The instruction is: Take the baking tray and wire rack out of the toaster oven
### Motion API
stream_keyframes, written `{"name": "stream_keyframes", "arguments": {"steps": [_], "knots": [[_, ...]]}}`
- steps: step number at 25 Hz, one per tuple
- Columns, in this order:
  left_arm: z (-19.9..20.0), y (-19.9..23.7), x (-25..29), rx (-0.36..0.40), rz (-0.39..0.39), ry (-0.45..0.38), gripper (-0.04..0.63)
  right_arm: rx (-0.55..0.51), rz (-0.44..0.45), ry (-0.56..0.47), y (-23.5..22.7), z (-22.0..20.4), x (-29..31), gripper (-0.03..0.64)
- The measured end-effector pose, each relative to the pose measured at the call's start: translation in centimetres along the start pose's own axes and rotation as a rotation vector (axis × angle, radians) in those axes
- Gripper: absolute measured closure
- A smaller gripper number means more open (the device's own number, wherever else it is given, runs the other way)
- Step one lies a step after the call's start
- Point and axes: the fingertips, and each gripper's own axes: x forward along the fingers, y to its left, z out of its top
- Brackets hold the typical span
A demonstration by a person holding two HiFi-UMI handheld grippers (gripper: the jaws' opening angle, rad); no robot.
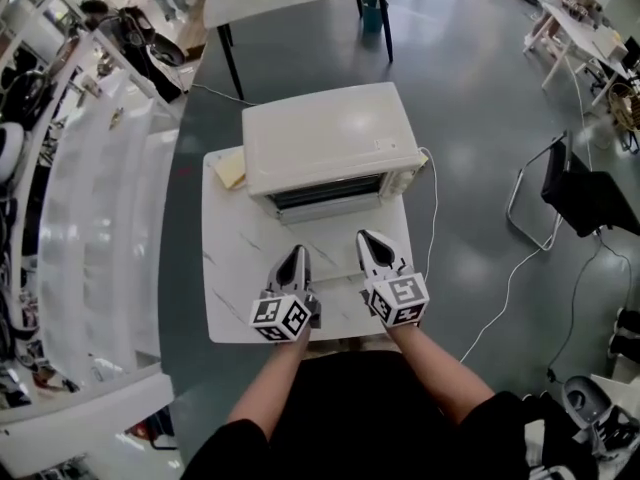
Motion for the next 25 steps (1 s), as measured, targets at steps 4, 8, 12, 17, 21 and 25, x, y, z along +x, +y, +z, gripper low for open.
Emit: {"name": "stream_keyframes", "arguments": {"steps": [4, 8, 12, 17, 21, 25], "knots": [[-0.5, 1.3, 3.4, -0.058, -0.015, -0.004, 0.574, 0.081, -0.01, 0.046, -1.7, -2.2, 3.2, 0.594], [-1.3, 3.9, 6.7, -0.192, 0.013, -0.066, 0.574, 0.264, -0.016, 0.061, -3.9, -4.4, 6.8, 0.594], [-2.9, 7.1, 9.7, -0.323, 0.053, -0.102, 0.548, 0.407, -0.046, 0.068, -6.4, -7.2, 10.0, 0.565], [-5.6, 10.0, 12.7, -0.44, 0.099, -0.102, 0.494, 0.494, -0.082, 0.072, -9.5, -9.6, 13.3, 0.493], [-8.2, 12.0, 15.5, -0.516, 0.064, -0.06, 0.48, 0.613, -0.113, 0.044, -11.8, -11.1, 15.4, 0.479], [-9.1, 13.6, 17.6, -0.577, 0.051, -0.056, 0.472, 0.732, -0.134, 0.011, -13.2, -12.3, 17.2, 0.472]]}}
